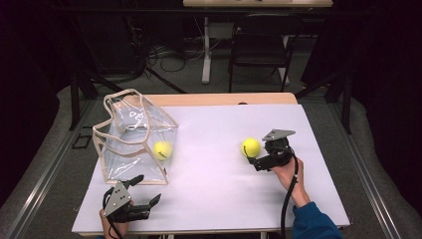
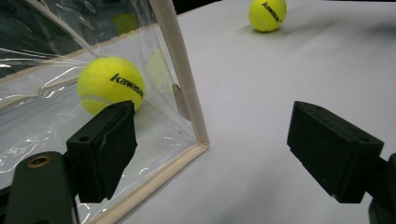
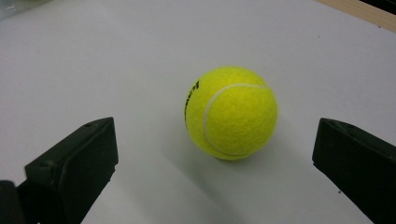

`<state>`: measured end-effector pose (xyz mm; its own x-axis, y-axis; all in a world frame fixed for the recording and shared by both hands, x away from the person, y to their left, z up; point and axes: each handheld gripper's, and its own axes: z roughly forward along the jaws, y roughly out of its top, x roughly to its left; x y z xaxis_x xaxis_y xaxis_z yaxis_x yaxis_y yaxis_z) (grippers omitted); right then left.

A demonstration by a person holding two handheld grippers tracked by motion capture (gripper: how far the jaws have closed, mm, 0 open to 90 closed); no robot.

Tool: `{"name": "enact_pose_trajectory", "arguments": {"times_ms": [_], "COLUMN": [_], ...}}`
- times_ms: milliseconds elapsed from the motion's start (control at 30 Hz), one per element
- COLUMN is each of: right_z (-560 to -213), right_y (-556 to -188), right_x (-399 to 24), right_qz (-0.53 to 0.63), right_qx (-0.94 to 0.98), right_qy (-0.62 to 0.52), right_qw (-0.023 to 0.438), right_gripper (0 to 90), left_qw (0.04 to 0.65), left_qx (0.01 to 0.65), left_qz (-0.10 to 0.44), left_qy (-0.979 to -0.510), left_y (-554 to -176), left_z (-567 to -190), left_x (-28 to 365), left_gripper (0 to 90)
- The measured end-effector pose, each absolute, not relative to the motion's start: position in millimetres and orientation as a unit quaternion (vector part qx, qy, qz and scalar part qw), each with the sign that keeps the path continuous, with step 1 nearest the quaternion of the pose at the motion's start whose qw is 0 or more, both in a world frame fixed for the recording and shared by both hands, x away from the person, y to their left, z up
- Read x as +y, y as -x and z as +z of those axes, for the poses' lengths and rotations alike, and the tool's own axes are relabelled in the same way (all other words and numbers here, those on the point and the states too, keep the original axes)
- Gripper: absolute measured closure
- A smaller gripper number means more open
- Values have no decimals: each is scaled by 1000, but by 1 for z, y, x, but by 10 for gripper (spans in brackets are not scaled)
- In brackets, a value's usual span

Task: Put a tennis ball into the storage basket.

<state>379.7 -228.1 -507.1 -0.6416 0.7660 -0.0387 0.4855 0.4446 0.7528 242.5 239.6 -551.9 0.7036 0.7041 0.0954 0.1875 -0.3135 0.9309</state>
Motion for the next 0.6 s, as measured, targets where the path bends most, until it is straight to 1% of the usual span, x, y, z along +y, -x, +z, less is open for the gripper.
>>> {"name": "enact_pose_trajectory", "arguments": {"times_ms": [233, 600], "right_z": [-509, -516], "right_y": [-390, -407], "right_x": [-226, -221], "right_qz": [366, 365], "right_qx": [827, 827], "right_qy": [-384, -393], "right_qw": [189, 170], "right_gripper": [0, 0], "left_qw": [510, 513], "left_qx": [287, 289], "left_qz": [257, 253], "left_qy": [-769, -768], "left_y": [-242, -242], "left_z": [-551, -552], "left_x": [239, 239], "left_gripper": [160, 160]}}
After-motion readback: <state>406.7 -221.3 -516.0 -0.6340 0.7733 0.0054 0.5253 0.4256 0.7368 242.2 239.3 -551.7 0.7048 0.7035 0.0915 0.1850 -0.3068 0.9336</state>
